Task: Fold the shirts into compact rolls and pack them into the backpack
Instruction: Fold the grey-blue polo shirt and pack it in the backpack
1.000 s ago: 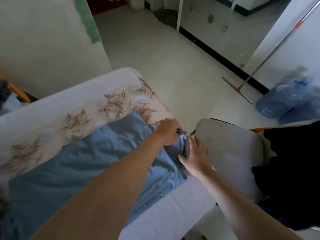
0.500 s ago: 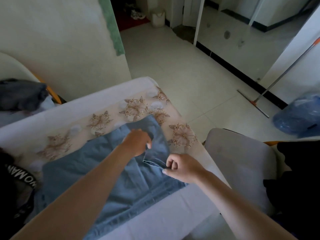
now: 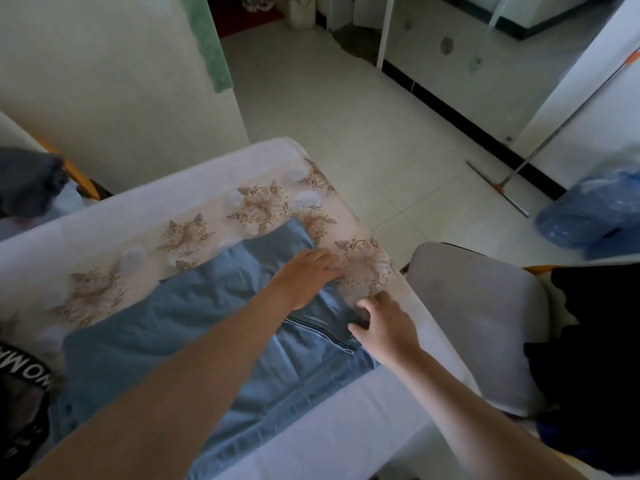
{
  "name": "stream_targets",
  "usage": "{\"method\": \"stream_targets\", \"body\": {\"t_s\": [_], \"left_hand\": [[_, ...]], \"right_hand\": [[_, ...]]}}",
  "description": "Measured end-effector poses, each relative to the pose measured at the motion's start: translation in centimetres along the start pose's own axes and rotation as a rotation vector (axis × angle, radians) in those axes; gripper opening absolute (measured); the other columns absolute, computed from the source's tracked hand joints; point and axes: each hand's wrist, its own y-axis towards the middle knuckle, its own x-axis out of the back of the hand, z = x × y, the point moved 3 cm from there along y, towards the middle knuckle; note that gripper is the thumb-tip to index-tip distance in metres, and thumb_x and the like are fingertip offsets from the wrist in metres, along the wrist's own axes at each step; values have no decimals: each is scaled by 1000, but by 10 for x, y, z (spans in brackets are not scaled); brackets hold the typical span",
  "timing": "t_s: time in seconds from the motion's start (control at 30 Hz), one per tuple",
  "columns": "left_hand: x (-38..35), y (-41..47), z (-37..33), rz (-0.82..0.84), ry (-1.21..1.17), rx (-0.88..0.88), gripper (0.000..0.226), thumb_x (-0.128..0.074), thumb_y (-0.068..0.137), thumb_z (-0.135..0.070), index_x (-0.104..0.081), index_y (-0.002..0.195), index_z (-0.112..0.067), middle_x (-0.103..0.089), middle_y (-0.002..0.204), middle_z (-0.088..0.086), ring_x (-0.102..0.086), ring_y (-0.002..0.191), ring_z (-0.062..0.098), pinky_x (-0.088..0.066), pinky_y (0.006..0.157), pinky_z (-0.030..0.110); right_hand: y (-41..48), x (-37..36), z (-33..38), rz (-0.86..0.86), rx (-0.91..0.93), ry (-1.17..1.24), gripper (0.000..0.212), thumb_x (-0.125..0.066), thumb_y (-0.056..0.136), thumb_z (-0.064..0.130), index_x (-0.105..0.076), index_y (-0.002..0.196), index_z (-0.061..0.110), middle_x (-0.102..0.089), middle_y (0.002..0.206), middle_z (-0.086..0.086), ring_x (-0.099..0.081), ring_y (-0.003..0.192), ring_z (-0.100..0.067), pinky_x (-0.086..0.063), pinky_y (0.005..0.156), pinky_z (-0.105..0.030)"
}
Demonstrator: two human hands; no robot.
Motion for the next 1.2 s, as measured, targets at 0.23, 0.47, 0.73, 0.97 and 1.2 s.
{"method": "stream_targets", "body": {"t_s": [0.23,0.47,0.73,0.97,1.2], "left_hand": [[4,10,35,-34,85,-58,18,-66,86,-12,-70,100,-22,-62,115,4,-46,129,27,-25,118,45],[12,-7,41,8,-99,-101,26,-57,81,6,-60,97,-15,-53,93,-7,-46,90,11,-47,86,28],[28,-115,79,-399,-37,72,41,-77,53,9,-68,82,-18,-64,85,-5,-60,82,20,-51,83,34],[-38,-235,78,247,-164,499,38,-59,87,-5,-67,112,-33,-61,124,-7,-54,119,16,-38,105,29],[-58,-244,52,-310,-652,949,32,-52,96,-20,-55,128,-20,-53,120,5,-52,113,28,-48,92,45]], "right_hand": [[1,1,-6,-35,-31,2,25,-72,83,49,-70,87,24,-71,88,9,-66,83,-14,-50,73,-28],[9,2,28,190,47,-77,23,-62,85,42,-50,78,23,-57,74,7,-61,79,-21,-42,69,-31],[-12,20,129,565,164,162,17,-65,79,25,-50,81,18,-55,75,2,-51,62,-12,-42,55,-28],[-41,-25,180,801,233,345,20,-51,100,27,-64,114,22,-67,106,-2,-72,85,-21,-60,59,-34],[-22,-60,162,290,584,-229,56,-57,95,35,-38,148,31,-20,162,0,-16,150,-23,-22,119,-43]]}}
